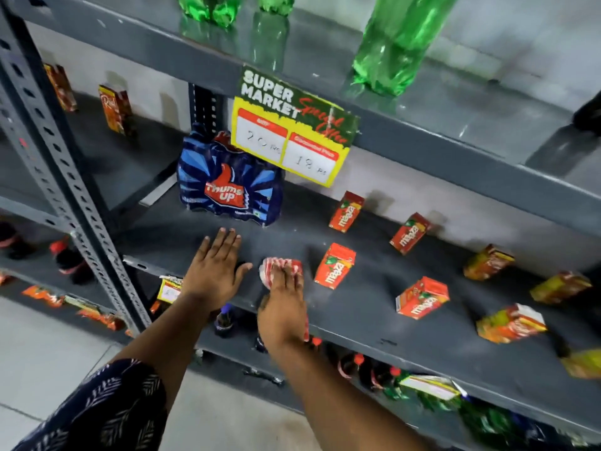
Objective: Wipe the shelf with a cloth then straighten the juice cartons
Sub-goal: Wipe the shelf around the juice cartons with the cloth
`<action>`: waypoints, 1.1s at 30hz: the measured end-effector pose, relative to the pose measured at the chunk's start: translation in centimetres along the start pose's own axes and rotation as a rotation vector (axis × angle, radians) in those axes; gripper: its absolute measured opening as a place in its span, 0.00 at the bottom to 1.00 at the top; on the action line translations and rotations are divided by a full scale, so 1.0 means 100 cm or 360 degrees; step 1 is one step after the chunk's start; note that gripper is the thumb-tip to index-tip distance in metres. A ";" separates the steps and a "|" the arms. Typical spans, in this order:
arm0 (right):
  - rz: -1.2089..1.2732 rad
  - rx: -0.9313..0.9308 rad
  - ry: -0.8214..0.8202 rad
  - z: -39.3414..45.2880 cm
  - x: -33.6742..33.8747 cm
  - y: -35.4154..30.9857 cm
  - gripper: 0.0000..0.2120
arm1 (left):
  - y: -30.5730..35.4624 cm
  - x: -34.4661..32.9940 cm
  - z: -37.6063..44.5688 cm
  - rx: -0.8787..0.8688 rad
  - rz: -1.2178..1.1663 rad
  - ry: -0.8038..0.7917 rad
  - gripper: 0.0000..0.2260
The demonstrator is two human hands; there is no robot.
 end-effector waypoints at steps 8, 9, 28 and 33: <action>0.0155 0.0142 -0.0202 -0.083 0.052 0.014 0.25 | 0.029 -0.003 -0.049 -0.0037 0.0068 -0.0116 0.34; 0.0187 0.0136 -0.0195 -0.088 0.063 0.014 0.22 | 0.033 -0.003 -0.052 -0.0063 0.0073 -0.0106 0.34; -0.0425 -0.0333 -0.0263 0.103 0.029 0.014 0.28 | 0.012 -0.017 -0.024 0.0285 0.0015 -0.0292 0.40; -0.0429 -0.0552 -0.0224 0.133 0.009 0.032 0.25 | 0.011 -0.018 -0.021 0.0319 0.0007 -0.0223 0.42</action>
Point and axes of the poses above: each hand's wrist, its own z-axis towards the middle knuckle, its own x-axis out of the back of the hand, y = z × x, the point moved 5 cm from there along z, towards the middle knuckle, and after that the axes turned 12 degrees about x, right-handed, at the moved point
